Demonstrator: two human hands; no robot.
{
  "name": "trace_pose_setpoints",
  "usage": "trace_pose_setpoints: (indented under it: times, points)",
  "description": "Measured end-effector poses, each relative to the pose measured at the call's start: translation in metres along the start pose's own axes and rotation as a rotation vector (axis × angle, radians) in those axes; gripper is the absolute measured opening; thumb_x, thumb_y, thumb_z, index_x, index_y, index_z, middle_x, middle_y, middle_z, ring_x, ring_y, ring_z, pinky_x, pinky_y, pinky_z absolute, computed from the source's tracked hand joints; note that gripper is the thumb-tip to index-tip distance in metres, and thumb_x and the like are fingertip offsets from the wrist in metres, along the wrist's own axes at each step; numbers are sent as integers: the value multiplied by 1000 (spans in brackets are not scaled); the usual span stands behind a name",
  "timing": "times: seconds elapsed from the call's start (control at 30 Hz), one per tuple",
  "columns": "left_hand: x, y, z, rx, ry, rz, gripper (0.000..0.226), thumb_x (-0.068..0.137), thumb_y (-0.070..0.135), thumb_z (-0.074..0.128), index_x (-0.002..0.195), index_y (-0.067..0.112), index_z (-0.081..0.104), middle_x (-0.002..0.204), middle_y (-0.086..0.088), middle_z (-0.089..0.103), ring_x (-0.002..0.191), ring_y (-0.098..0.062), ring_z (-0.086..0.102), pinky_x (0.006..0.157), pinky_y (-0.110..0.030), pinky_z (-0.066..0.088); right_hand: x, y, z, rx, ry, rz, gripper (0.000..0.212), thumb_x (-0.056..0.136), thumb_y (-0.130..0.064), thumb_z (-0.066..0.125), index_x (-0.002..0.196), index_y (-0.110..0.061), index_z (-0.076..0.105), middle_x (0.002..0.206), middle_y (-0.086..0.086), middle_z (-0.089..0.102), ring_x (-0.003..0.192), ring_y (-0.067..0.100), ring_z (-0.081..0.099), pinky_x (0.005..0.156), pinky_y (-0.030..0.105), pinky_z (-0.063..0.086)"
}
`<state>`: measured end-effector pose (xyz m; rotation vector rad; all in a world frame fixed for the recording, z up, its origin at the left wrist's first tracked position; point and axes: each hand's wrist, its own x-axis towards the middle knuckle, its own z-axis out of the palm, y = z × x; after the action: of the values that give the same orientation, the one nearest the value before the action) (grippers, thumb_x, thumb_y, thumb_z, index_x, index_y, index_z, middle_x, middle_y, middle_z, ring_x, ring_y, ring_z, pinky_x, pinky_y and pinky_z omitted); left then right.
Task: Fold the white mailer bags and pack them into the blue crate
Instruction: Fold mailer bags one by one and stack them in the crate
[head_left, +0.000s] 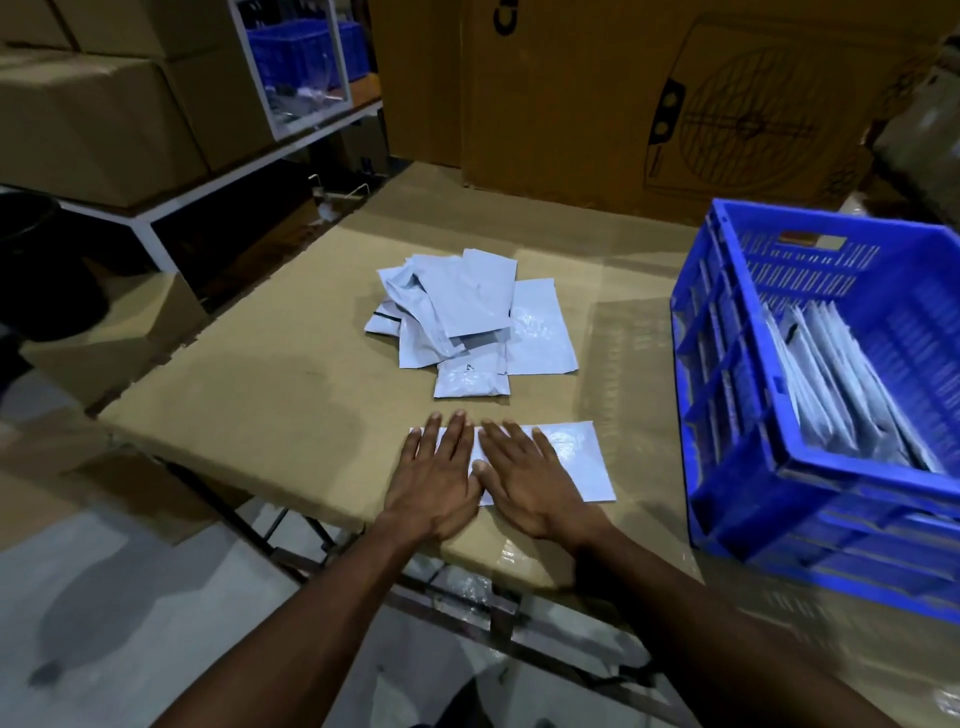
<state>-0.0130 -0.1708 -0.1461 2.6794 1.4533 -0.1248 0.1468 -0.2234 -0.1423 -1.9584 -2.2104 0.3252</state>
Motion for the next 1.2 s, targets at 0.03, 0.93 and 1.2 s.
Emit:
trace_pose_setpoints:
  times: [0.03,0.93,1.2]
  points:
    - [-1,0,1,-7,0,-2,91,81,57,-16,162,18,0,169,1,-9,155,-26,-10,125,-48,-2,-4,8,1,-28,4,7,103,79,-71,-28,158,-23,16,166,-4,9,153,17,3,122,41,-1]
    - [-11,-10,-3,-45,260,204,76,96,72,18,153,27,41,163,7,31,152,-17,25,114,-72,17,-35,43,-16,-191,276,-169,23,99,-33,39,102,-23,60,133,-4,59,139,21,42,108,56,32]
    - [-2,-6,-9,-86,127,53,56,102,27,49,155,38,32,165,14,24,155,-15,13,112,-70,13,-57,23,-30,-274,300,-494,31,93,-25,49,121,-23,61,143,-10,53,150,26,22,114,69,13]
